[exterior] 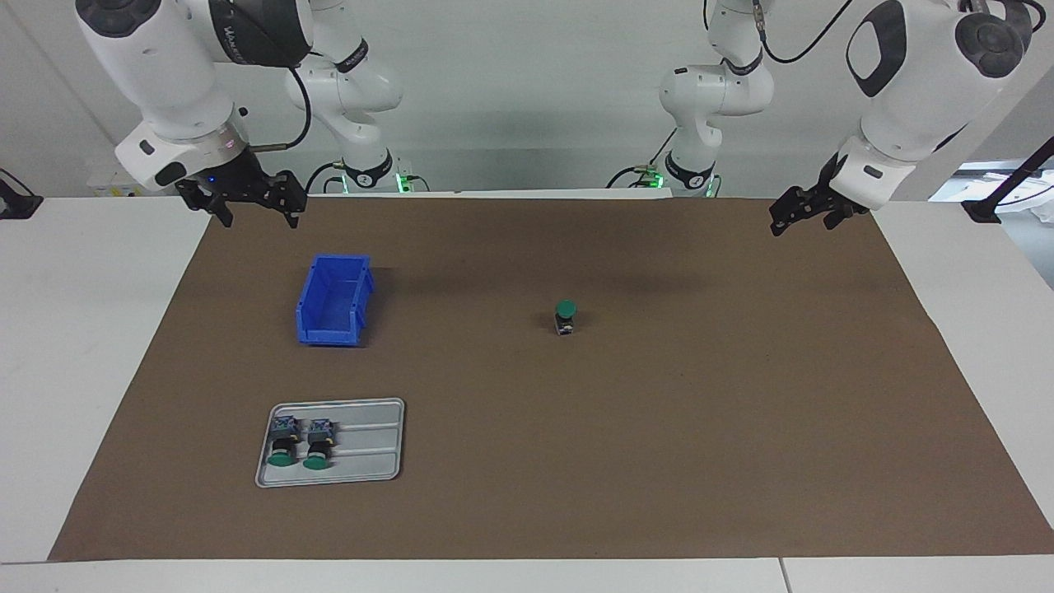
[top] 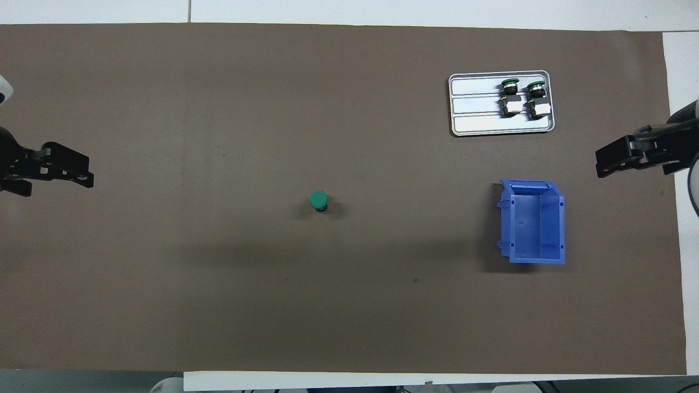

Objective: Place and press button with both arms

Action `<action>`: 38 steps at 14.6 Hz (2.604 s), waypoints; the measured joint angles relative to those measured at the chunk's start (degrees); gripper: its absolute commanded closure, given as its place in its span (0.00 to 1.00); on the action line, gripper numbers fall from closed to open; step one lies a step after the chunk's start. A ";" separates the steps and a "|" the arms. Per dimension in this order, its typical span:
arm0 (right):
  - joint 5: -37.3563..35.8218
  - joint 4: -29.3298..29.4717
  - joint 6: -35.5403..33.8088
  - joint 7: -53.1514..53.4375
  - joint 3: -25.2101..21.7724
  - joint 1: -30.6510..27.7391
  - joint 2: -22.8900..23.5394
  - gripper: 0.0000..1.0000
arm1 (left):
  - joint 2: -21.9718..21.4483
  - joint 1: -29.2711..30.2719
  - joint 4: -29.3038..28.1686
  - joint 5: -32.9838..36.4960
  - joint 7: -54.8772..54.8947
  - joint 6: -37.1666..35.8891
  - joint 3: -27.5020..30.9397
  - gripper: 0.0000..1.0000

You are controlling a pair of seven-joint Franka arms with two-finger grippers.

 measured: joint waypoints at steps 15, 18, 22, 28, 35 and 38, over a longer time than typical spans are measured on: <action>0.00 0.00 0.00 0.00 0.00 0.00 0.00 0.00 | -0.75 3.12 1.09 3.68 6.58 -1.49 0.12 0.00; 0.00 0.00 0.00 0.00 0.00 0.00 0.00 0.00 | -0.77 3.12 1.09 3.72 6.58 -1.48 0.12 0.00; 0.00 0.00 0.00 0.00 0.00 0.00 0.00 0.00 | -0.77 3.16 1.09 3.79 6.28 -1.48 0.13 0.00; 3.02 -0.58 3.02 -0.49 0.25 0.41 -0.01 0.00 | -0.77 3.15 0.92 3.87 4.01 -1.56 -0.05 0.00; 9.05 -0.08 12.52 12.24 1.32 17.87 3.67 0.00 | -0.81 3.20 0.65 4.07 3.56 -1.65 0.05 0.00; 8.74 5.51 16.83 23.65 1.50 26.95 12.93 0.00 | -0.87 3.20 0.65 4.09 3.55 -1.65 0.06 0.00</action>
